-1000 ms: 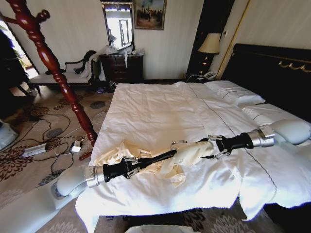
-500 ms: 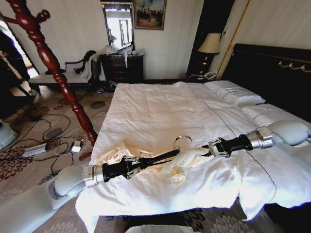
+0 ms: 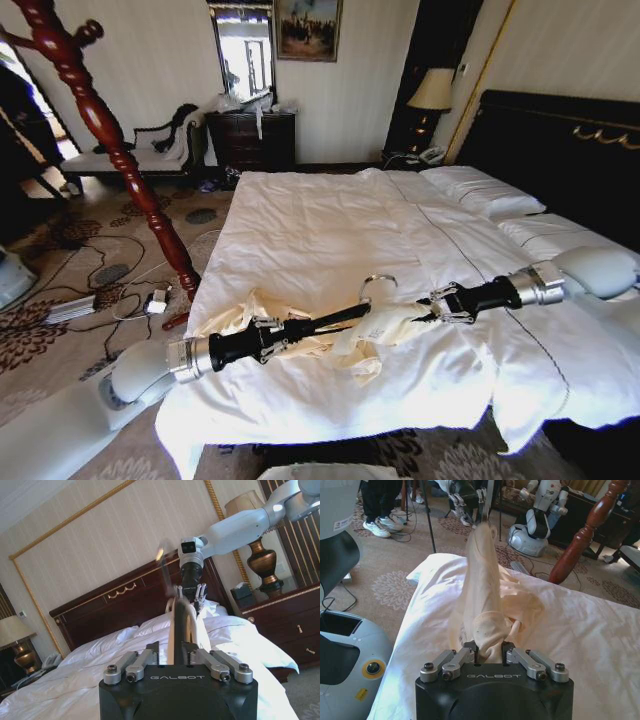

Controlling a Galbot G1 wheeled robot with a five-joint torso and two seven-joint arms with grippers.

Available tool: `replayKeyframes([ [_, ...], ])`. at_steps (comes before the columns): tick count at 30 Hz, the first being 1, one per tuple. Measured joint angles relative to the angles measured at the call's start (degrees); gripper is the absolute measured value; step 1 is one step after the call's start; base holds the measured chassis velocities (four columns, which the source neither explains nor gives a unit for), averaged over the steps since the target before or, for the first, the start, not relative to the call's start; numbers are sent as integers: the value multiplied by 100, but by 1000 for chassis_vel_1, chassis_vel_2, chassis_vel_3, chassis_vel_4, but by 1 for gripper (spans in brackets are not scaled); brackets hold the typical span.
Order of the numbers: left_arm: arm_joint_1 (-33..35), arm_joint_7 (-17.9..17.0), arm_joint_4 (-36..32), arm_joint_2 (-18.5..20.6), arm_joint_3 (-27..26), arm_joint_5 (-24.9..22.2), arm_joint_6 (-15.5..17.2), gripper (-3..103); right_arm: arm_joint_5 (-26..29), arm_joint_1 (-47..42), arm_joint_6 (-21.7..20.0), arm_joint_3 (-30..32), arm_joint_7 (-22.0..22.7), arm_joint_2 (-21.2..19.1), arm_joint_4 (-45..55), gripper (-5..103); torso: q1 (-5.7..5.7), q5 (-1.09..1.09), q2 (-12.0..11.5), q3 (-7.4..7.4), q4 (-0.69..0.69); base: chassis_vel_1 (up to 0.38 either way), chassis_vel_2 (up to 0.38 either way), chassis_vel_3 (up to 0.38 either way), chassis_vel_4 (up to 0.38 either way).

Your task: Pick up the clothes from the bed and hang them on the clothes hanger.

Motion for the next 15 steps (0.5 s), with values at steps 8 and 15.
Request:
replayKeyframes([
  [8,21,-54,-97,-48,-112,-9,-51,57,-193,-31,62,27,-130,103,-94,14,0,-1,0,0,0,0,0,0,0],
  [15,20,-116,-56,-145,-229,-69,-76,84,-460,-101,83,52,-300,243,-125,0,0,-1,0,0,0,0,0,0,0],
])
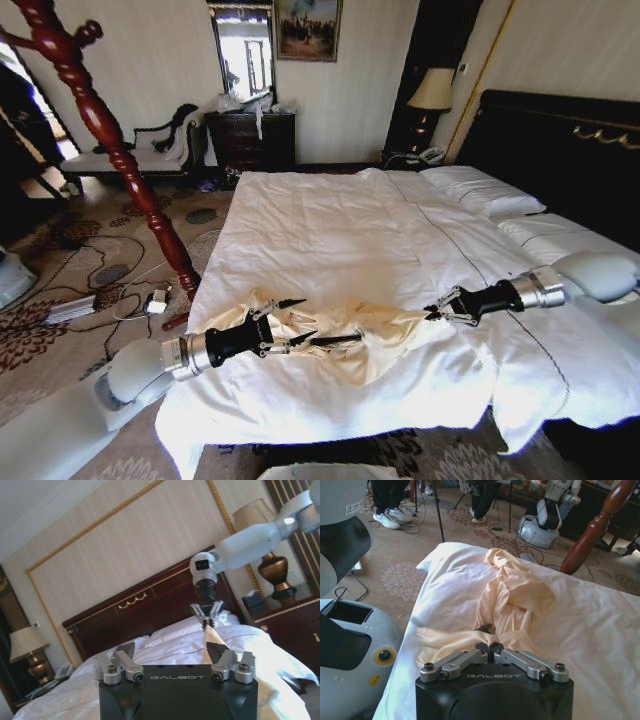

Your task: Pick up the clothes from the bed and hang them on the clothes hanger.

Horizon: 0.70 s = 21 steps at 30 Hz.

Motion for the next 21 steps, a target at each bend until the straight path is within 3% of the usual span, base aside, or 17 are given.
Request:
replayKeyframes([
  [3,-1,-102,138,-150,-80,-129,6,95,-461,-37,93,1,-13,211,-152,0,0,0,0,0,0,0,0,0,0],
  [8,26,-467,702,-394,-172,-192,80,100,-976,-103,303,37,-42,569,-511,0,0,0,0,0,-1,0,0,0,0],
  [10,128,-580,1041,-529,-189,-22,77,100,-1230,-157,472,39,-42,816,-742,10,1,-1,-1,0,0,0,0,0,0],
  [14,467,-528,1166,-583,-40,438,-43,100,-1464,-196,625,24,-113,1079,-1005,21,1,0,0,0,1,0,0,0,0],
  [18,672,-312,1137,-587,462,1508,-179,100,-1668,-154,718,-6,-368,1280,-1229,42,1,0,0,0,1,0,0,0,0],
  [19,672,-312,1137,-587,462,1508,-179,100,-1668,-154,718,-6,-368,1280,-1229,42,1,0,0,0,1,0,0,0,0],
  [21,573,-67,1237,-580,725,2159,-349,100,-1653,-110,727,-30,-399,1315,-1255,48,1,0,0,0,0,0,0,0,0],
])
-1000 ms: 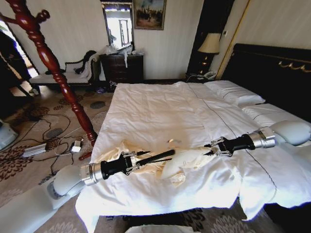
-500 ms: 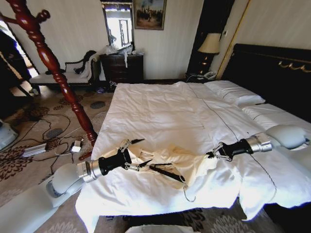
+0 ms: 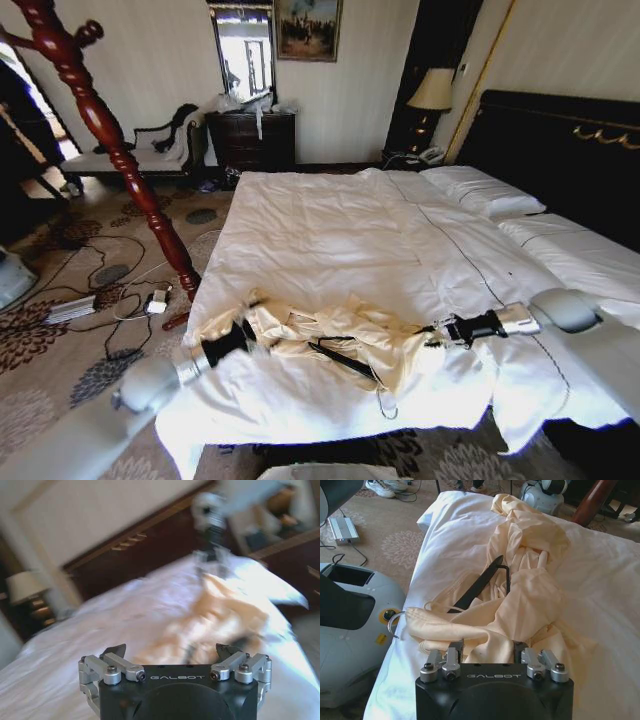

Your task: Pick up the clothes from the bed and hang them on the clothes hanger.

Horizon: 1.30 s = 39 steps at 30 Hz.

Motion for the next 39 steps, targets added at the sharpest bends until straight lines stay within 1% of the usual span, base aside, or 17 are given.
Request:
replayKeyframes([
  [2,-146,184,181,37,272,596,-232,100,61,62,0,-31,-5,46,-2,60,0,-1,0,0,-1,0,0,0,0],
  [3,-146,184,181,37,272,596,-232,100,61,62,0,-31,-5,46,-2,60,0,-1,0,0,-1,0,0,0,0],
  [4,-221,218,258,39,386,791,-321,100,82,83,0,-43,-3,76,-2,60,0,-1,0,0,0,0,0,0,0],
  [7,-467,168,533,-139,642,1412,-598,98,199,172,-10,-84,50,235,-12,77,0,0,0,0,0,0,0,0,0],
  [9,-568,89,623,-253,717,1547,-669,94,270,193,-23,-98,95,288,-17,81,0,1,0,0,1,0,0,0,0],
  [10,-684,5,705,-361,799,1633,-740,89,371,200,-39,-110,153,337,-23,87,0,-1,0,0,2,0,0,0,0],
  [11,-834,-80,813,-473,894,1703,-811,89,463,199,-60,-117,204,375,-27,87,0,-1,0,0,0,0,0,0,0],
  [13,-1066,-171,980,-635,1044,1815,-930,79,573,198,-93,-120,270,439,-31,97,0,0,0,0,-2,0,0,0,0],
  [14,-1066,-171,980,-635,1044,1815,-930,79,573,198,-93,-120,270,439,-31,97,0,0,0,0,-2,0,0,0,0],
  [17,-1398,-203,1205,-835,1339,1980,-1036,62,606,208,-108,-98,298,542,-48,100,0,0,0,0,-1,0,0,0,0],
  [19,-1491,-202,1272,-902,1441,2005,-1044,62,608,213,-109,-85,303,574,-57,100,0,1,0,0,0,0,0,0,0],
  [22,-1752,-147,1531,-1114,1748,2118,-1074,46,607,212,-110,-63,310,643,-66,100,0,1,0,0,0,0,0,0,0],
  [23,-1804,-130,1592,-1166,1807,2173,-1095,46,607,207,-111,-56,311,657,-66,100,0,1,0,0,0,0,0,0,0],
  [26,-1994,-64,1809,-1374,2004,2409,-1171,37,605,183,-111,-29,312,692,-51,100,0,0,0,0,0,0,0,0,0],
  [34,-2513,74,2469,-2057,2418,2831,-1297,34,606,119,-86,43,311,757,-32,100,-1,0,0,0,-1,0,0,0,0],
  [38,-2652,125,2638,-2197,2506,2960,-1351,32,612,121,-80,46,309,757,-30,100,-1,0,0,0,-1,0,0,0,0],
  [39,-2688,145,2692,-2233,2520,3016,-1372,36,617,123,-79,46,308,757,-28,100,-1,1,0,0,-1,0,0,0,0],
])
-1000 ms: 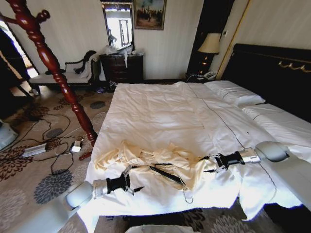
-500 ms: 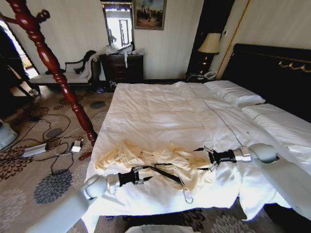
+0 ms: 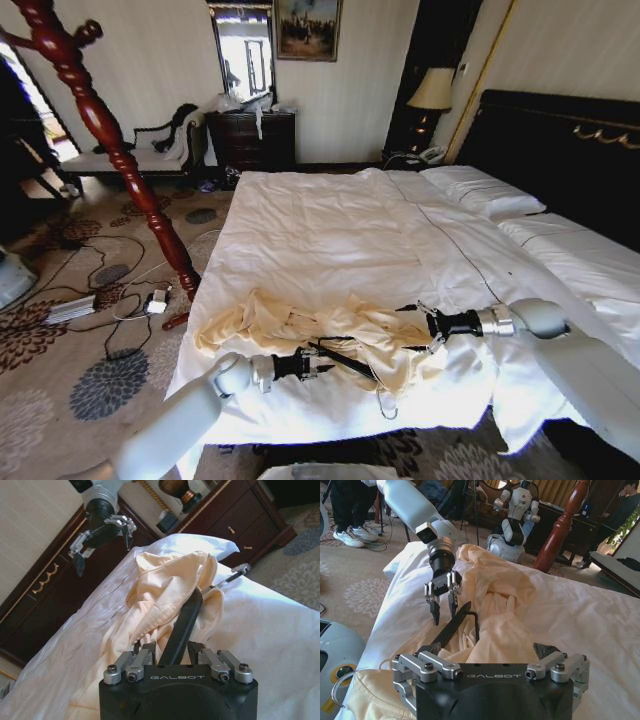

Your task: Pick up the clothes from the bed and hang them on the clothes hanger.

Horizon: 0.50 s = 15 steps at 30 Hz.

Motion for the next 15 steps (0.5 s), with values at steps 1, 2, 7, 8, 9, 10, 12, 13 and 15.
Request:
replayKeyframes([
  [1,-59,52,84,-55,6,109,-53,42,9,3,1,3,0,-2,7,100,0,0,0,0,0,0,0,0,0],
  [2,-59,52,84,-55,6,109,-53,42,9,3,1,3,0,-2,7,100,0,0,0,0,0,0,0,0,0],
  [7,-158,98,245,-206,-1,356,-143,64,24,-16,10,44,-3,-26,33,100,0,0,0,0,1,0,0,0,0],
  [8,-176,99,283,-255,-17,433,-170,64,25,-23,14,51,-5,-32,36,100,0,0,0,0,1,0,0,0,0],
  [9,-201,100,328,-326,-41,532,-204,69,26,-32,20,62,-8,-37,42,100,0,0,0,0,0,0,0,0,0],
  [10,-215,101,351,-361,-49,574,-221,72,26,-35,22,66,-9,-38,46,100,0,0,0,0,0,0,0,0,0],
  [12,-247,109,405,-435,-55,645,-232,74,27,-41,29,72,-11,-39,56,100,0,0,0,0,0,0,0,0,0],
  [13,-265,115,447,-487,-55,678,-237,71,27,-46,30,74,-12,-39,66,100,0,0,0,0,0,0,0,0,0],
  [15,-292,121,561,-606,-50,745,-238,64,33,-70,32,84,-13,-39,105,100,0,0,0,0,0,0,0,0,0],
])
